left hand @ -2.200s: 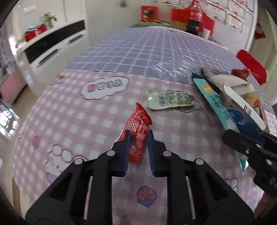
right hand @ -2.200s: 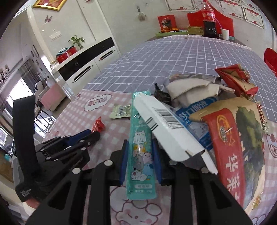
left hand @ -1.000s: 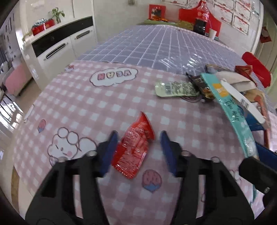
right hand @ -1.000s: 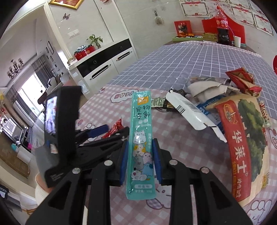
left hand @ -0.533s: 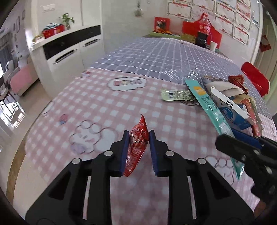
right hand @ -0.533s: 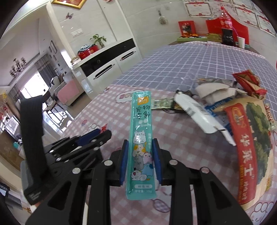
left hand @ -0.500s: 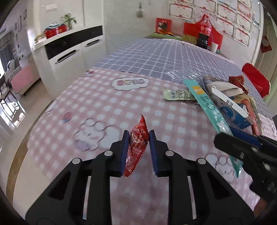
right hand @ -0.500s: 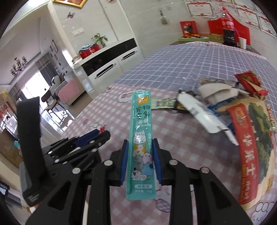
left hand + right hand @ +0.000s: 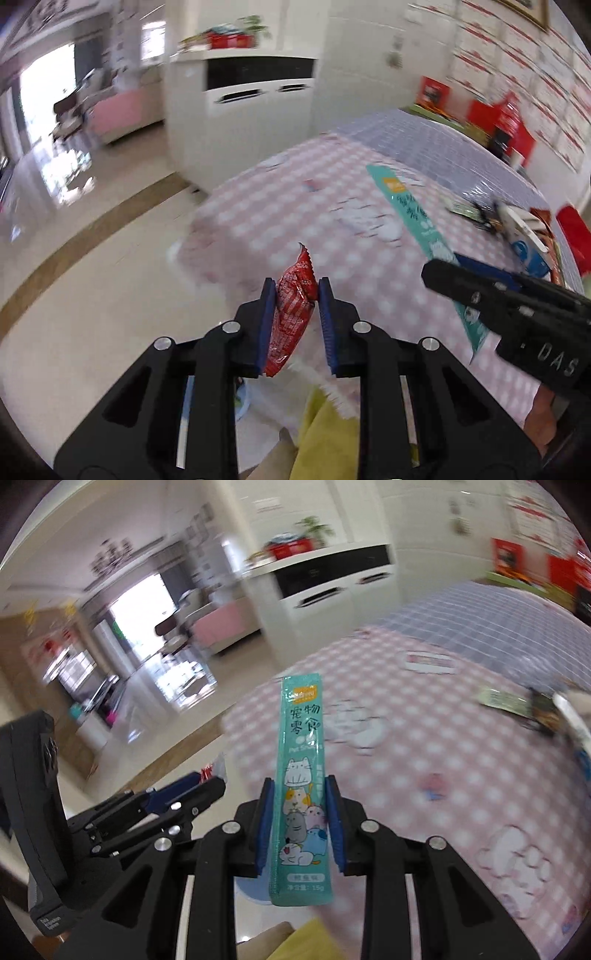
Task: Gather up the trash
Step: 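Carry the treat stick and red wrapper over the blue bin and open both tools, then move both open tools back over the table toward the remaining trash, then grasp the dark snack bag with the right tool while the left tool grasps the white-green sachet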
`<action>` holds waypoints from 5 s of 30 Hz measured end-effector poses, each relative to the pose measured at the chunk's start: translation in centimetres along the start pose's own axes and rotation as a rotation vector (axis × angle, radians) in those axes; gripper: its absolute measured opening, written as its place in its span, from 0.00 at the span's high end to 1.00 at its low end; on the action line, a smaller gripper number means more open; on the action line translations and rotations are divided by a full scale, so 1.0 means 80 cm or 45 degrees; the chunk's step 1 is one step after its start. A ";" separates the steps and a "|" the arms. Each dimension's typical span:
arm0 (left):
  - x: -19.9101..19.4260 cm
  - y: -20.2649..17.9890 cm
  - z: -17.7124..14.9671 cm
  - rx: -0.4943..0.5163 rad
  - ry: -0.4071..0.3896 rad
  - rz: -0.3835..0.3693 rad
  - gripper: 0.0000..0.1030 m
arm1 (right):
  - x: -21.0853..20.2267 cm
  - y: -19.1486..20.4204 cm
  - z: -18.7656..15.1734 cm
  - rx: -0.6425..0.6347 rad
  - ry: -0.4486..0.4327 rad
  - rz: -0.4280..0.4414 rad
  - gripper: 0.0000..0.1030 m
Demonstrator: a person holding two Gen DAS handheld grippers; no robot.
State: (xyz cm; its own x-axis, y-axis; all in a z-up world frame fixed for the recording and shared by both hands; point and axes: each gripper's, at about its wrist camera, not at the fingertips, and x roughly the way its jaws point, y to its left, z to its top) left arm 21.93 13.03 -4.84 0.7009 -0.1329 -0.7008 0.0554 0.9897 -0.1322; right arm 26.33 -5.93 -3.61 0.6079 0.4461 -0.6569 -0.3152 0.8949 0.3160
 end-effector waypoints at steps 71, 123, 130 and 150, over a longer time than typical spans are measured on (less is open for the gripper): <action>-0.025 0.037 -0.037 -0.139 0.015 0.194 0.29 | -0.006 0.029 -0.015 -0.131 0.008 0.050 0.18; 0.191 -0.310 0.128 0.419 0.348 -0.285 0.16 | -0.069 -0.345 0.069 0.591 -0.010 -0.388 0.88; 0.243 -0.344 0.134 0.440 0.448 -0.235 0.16 | -0.087 -0.368 0.061 0.641 -0.012 -0.412 0.88; 0.230 -0.331 0.145 0.397 0.373 -0.293 0.98 | -0.087 -0.364 0.047 0.643 0.001 -0.378 0.88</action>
State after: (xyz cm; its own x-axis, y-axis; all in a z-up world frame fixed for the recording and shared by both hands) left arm 41.60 -15.03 -6.08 0.4184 -0.3153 -0.8518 0.4271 0.8960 -0.1218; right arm 34.03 -35.02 -5.69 0.6163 0.1753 -0.7677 0.2549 0.8780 0.4051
